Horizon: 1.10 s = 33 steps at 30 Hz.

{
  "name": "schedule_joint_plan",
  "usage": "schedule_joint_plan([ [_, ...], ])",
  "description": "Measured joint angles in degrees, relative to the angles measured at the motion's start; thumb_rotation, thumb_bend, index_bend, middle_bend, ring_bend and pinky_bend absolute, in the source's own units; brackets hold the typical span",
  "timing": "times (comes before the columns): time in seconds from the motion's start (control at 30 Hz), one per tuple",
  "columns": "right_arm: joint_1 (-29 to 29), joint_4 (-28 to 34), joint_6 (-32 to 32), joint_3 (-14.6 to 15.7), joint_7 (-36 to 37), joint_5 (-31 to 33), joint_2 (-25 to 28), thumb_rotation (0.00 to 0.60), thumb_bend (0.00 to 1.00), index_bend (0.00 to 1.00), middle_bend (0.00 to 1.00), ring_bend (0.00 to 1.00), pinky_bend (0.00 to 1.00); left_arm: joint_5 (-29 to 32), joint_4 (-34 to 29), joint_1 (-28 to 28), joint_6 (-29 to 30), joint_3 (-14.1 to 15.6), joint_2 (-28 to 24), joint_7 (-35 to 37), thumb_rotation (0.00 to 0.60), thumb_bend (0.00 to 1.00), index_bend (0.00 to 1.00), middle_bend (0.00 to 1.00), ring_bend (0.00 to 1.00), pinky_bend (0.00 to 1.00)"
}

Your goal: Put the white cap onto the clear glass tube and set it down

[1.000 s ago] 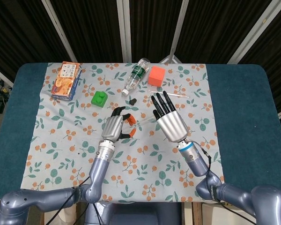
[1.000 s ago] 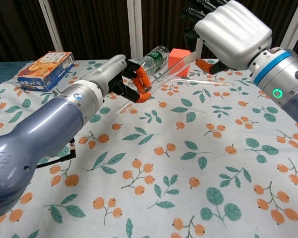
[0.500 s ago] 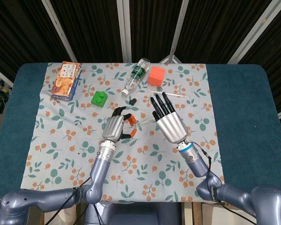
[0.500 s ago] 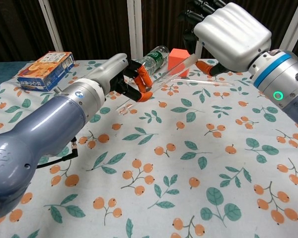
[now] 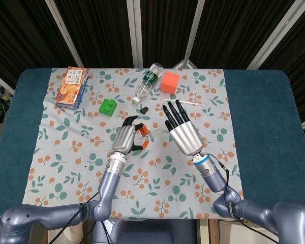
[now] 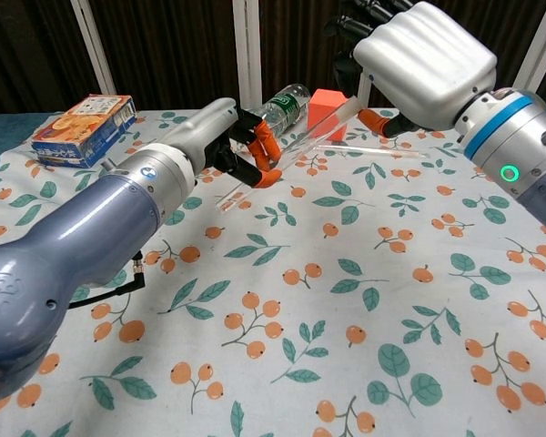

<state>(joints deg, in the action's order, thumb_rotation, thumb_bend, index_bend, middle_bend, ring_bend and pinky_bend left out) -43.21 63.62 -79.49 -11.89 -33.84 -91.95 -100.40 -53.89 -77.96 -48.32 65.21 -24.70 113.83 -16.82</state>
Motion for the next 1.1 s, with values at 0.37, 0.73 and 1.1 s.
schedule_joint_plan([
  [0.37, 1.75, 2.39, 0.18, 1.08, -2.79, 0.54, 1.41, 0.6, 0.46, 0.03, 0.04, 0.0, 0.0, -0.7, -0.23, 0.25, 0.26, 0.42, -0.39, 0.37, 0.6, 0.68, 0.56, 0.57, 0.1, 0.0],
  [0.73, 2.23, 2.81, 1.51, -0.03, -3.18, 2.6, 3.37, 0.6, 0.46, 0.02, 0.03, 0.0, 0.0, -2.21, -0.24, 0.6, 0.09, 1.92, -1.71, -0.14, 0.6, 0.68, 0.56, 0.57, 0.1, 0.0],
  [1.1, 2.84, 4.77, 1.2, -2.57, -2.01, 4.95, 7.4, 0.6, 0.46, 0.01, 0.02, 0.0, 0.0, -3.48, 0.46, 2.41, -2.43, 7.68, -6.51, -4.27, 0.6, 0.68, 0.56, 0.57, 0.1, 0.0],
])
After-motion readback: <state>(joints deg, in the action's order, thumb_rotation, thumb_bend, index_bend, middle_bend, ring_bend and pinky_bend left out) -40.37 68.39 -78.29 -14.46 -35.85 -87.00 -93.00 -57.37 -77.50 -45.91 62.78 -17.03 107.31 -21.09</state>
